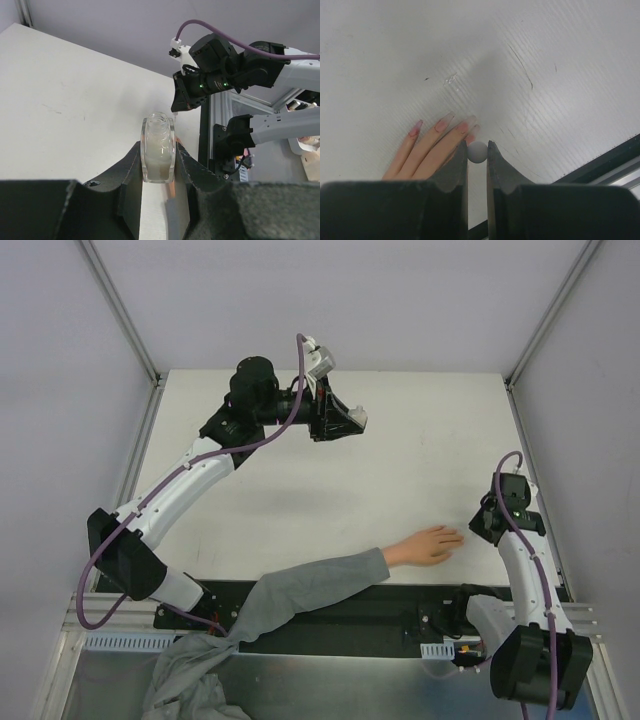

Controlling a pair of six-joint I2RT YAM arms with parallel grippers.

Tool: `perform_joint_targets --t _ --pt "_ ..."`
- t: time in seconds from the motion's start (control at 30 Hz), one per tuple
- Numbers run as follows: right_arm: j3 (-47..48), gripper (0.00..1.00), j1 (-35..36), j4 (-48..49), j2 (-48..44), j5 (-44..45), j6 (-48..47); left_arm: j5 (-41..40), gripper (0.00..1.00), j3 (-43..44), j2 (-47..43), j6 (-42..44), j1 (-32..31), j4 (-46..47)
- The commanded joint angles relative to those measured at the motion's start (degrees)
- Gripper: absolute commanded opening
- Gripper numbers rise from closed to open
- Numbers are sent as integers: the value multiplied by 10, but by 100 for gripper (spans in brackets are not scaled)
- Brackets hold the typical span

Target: Paint the nails

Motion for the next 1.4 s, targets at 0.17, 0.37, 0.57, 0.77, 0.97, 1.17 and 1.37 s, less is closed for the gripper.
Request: perform_joint_targets --t 0.17,0.37,0.57,0.77,0.97,1.17,1.37 --pt "4 0 -4 17 37 -16 -10 16 0 30 -5 3 6 0" --pt "5 0 -4 24 50 -21 -13 15 0 32 -3 2 11 -1" --pt "2 0 -4 33 52 -25 -17 18 0 29 -2 0 15 -1" --pt "0 0 -4 49 70 -27 -18 19 0 22 -8 -2 22 -1" --pt "0 0 -4 53 76 -24 -18 21 0 18 -10 -4 26 -1" --pt "1 0 -4 54 91 -22 -16 22 0 16 -13 -4 28 -1" --pt "6 0 -4 52 106 -19 -13 22 0 15 -14 -4 30 0"
